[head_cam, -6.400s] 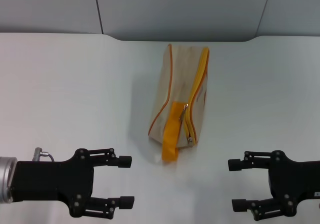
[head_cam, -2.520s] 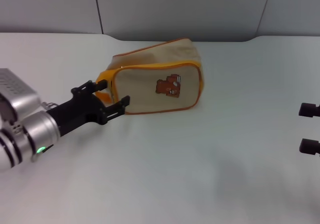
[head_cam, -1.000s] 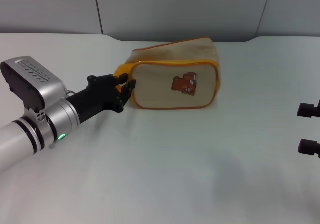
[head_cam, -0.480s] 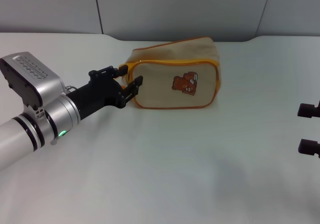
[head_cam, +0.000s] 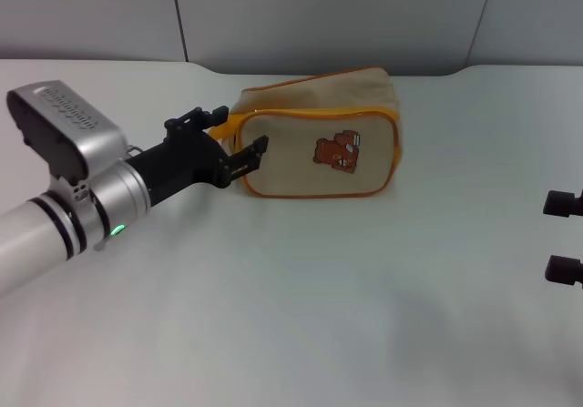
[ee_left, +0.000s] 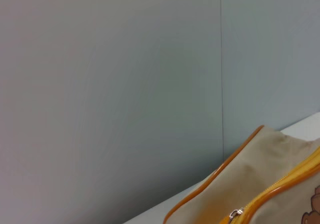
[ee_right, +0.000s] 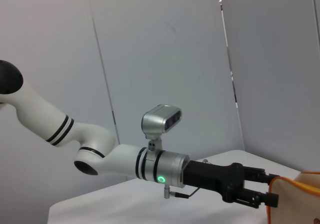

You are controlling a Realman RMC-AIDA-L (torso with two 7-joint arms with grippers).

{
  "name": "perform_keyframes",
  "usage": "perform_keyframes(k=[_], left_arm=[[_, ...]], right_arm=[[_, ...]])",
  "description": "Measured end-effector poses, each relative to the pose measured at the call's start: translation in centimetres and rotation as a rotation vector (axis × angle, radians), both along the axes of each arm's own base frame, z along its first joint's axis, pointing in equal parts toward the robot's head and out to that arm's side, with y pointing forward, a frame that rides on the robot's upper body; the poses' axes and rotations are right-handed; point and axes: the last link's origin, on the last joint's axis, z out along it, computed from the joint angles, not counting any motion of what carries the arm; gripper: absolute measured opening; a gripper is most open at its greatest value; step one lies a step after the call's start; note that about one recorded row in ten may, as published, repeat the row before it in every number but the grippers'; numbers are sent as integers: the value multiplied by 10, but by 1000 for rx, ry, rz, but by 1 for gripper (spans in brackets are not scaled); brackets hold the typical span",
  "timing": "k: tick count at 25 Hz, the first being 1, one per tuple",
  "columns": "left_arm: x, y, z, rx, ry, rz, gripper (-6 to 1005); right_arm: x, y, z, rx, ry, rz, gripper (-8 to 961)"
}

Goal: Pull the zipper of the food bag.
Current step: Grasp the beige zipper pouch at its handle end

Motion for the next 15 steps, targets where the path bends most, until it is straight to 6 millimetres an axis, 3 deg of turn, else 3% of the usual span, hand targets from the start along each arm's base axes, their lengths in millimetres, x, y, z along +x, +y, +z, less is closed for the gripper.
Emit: perform_keyframes(k=[4,15], left_arm=[[4,2,-3,-9,9,-4,740],[1,-2,-8,-30,22,1,532]], right_arm=[[0,0,0,0,0,-2,681],[0,0,0,4,3,-1,673]])
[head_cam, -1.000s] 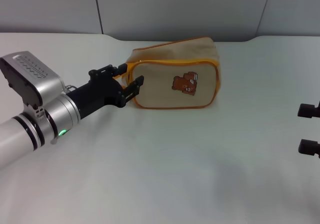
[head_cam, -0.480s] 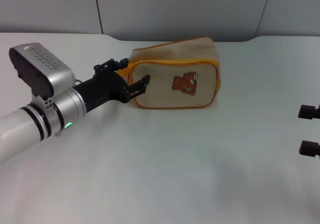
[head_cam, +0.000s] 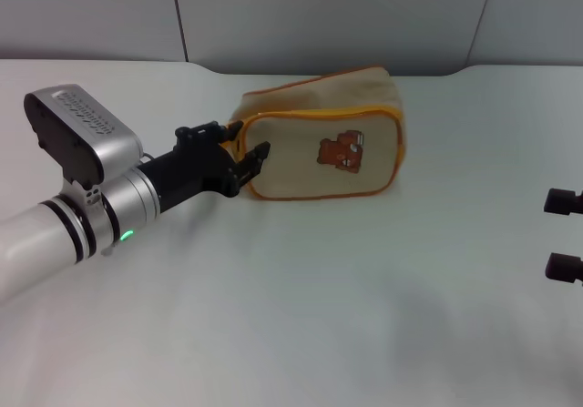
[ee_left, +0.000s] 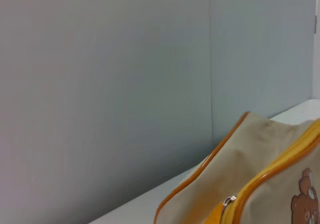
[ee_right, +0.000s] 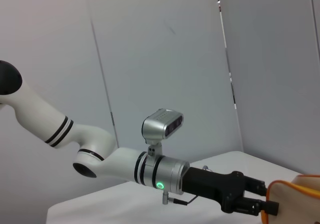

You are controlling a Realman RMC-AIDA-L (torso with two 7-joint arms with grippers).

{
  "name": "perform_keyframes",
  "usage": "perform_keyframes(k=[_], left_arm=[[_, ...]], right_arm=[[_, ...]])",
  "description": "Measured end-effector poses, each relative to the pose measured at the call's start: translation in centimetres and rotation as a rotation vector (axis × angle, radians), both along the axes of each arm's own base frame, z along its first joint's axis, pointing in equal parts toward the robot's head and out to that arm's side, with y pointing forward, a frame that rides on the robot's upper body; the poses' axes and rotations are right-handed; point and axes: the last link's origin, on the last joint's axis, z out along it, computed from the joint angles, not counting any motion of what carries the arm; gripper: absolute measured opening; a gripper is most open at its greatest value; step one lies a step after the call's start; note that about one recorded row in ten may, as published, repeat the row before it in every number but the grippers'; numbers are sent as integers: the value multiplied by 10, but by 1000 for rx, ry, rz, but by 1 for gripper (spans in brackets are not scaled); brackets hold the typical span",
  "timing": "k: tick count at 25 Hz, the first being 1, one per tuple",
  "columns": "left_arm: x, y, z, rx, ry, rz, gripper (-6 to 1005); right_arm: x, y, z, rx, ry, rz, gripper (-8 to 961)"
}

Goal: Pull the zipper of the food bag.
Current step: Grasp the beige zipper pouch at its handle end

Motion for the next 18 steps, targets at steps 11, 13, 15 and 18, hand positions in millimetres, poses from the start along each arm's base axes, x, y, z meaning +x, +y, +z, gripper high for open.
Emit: perform_keyframes(k=[11,13,15,18], left_arm=[[2,-2,-3,-11,-9,2,262],[1,-7,-2,-19,-17,-24,195],[0,-11,0,-29,-19,-50,178],[-6,-33,7,-94,-17,-163,152]], right_arm=[[-1,0,1,4,7,4,664],[-3,2,0,6,14,8,662],[-5,3,-1,5,22,8,661],[-14,10,0,-22,71,-6,658]])
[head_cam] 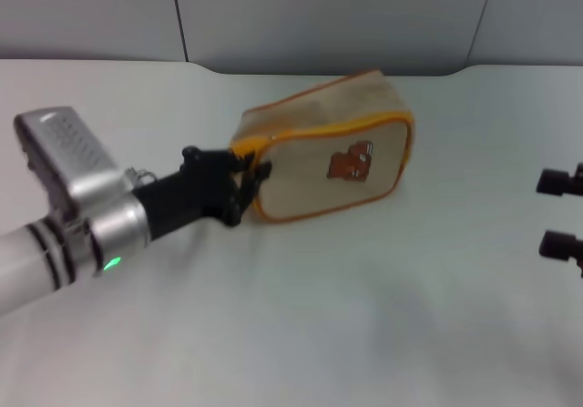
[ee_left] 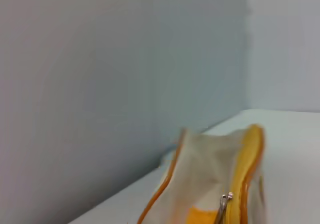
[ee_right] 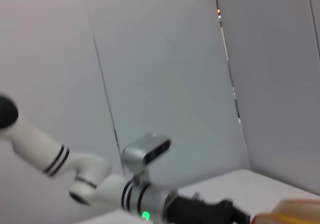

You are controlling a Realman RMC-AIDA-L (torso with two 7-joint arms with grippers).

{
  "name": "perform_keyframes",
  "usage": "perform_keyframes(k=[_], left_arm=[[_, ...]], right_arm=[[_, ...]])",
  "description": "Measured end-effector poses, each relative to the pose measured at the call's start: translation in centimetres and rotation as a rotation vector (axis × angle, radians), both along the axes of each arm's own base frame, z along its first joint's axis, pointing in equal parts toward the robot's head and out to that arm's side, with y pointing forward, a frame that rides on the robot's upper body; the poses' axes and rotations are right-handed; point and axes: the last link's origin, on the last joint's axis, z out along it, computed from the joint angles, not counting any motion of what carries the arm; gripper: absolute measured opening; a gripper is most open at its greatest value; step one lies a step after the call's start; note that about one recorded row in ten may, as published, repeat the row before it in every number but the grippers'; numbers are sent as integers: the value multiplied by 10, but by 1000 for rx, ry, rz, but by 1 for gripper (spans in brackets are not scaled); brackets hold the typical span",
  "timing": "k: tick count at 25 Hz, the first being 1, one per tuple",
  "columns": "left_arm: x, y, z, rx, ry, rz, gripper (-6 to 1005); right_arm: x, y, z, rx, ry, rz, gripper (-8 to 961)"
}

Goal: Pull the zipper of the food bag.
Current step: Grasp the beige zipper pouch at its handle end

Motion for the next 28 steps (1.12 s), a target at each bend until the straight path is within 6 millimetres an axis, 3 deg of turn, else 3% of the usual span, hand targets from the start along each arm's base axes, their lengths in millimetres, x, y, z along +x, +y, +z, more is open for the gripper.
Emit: perform_keyframes(k=[9,14,15,19,23,28], left_arm=[[-26,-31,30,-119,18,-56,132],[-36,-46,57,-171,15,-125,131],[-37,-50,73,-189,5,-169,131],[-34,-50,82,-228,13,-203,125],[-23,-38,77,-249,56,-236,121],[-10,-23,81,-194,64,-276,119]], right_arm=[[-23,10,-5,-112,46,33,651],[-31,15,-13,-119,38,62,647],[-36,19,-20,-105,43,89,646],[-47,26,-39,-53,46,140,643],[-67,52,-73,128,-37,249,640],[-82,76,-95,284,-128,370,636]])
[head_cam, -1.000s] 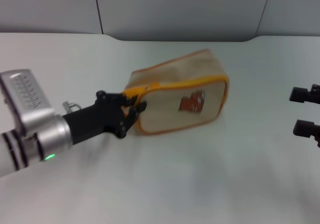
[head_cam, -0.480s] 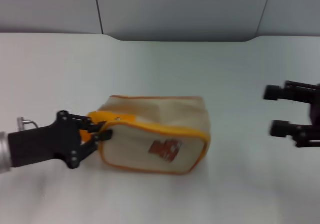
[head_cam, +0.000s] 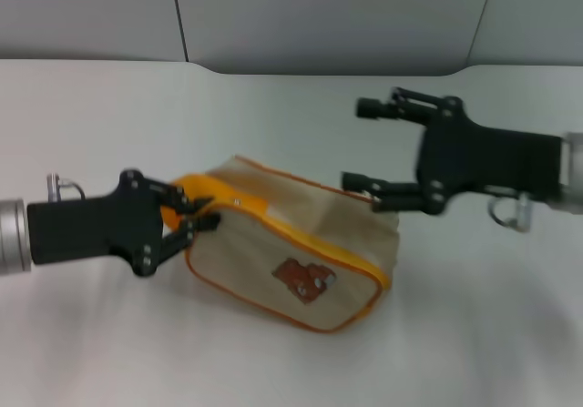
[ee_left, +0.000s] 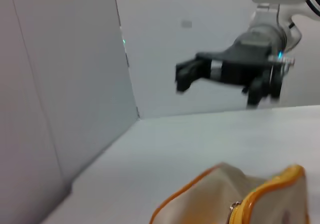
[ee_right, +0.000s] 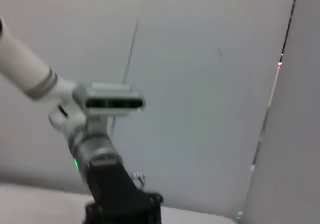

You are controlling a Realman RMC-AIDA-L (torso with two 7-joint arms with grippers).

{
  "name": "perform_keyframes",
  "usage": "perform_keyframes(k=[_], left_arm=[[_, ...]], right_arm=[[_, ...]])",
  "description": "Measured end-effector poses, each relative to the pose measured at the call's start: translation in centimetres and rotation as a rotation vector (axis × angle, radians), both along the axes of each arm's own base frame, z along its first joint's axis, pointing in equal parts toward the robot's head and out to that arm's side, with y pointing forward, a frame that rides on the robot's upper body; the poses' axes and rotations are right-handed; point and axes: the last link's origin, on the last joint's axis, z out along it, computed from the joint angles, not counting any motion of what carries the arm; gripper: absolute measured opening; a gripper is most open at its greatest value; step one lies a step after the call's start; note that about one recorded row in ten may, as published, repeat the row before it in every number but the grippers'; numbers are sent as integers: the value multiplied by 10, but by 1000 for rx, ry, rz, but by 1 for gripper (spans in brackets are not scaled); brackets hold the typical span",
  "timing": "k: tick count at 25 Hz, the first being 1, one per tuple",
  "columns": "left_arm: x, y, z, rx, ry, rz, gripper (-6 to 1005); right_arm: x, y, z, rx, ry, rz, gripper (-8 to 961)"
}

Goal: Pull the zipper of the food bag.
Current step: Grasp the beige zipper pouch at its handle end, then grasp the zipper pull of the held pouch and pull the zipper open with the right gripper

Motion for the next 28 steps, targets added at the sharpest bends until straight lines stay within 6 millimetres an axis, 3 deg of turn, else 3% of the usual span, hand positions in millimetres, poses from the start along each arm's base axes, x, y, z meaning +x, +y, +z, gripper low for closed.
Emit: perform_keyframes(k=[7,15,23,28], left_arm=[[12,10,-1,24,-10,-25,118],[15,13,-4,33,-14,-26,114],[14,12,-3,36,-20,-21,111],[14,11,-3,35,-22,-21,111]], right_arm=[[-17,18,-16,153,-77,152,631],[-25,19,-42,222,-125,240,624],[-25,13,-53,187,-153,264,618],[-26,9,-59,157,-162,282,485]])
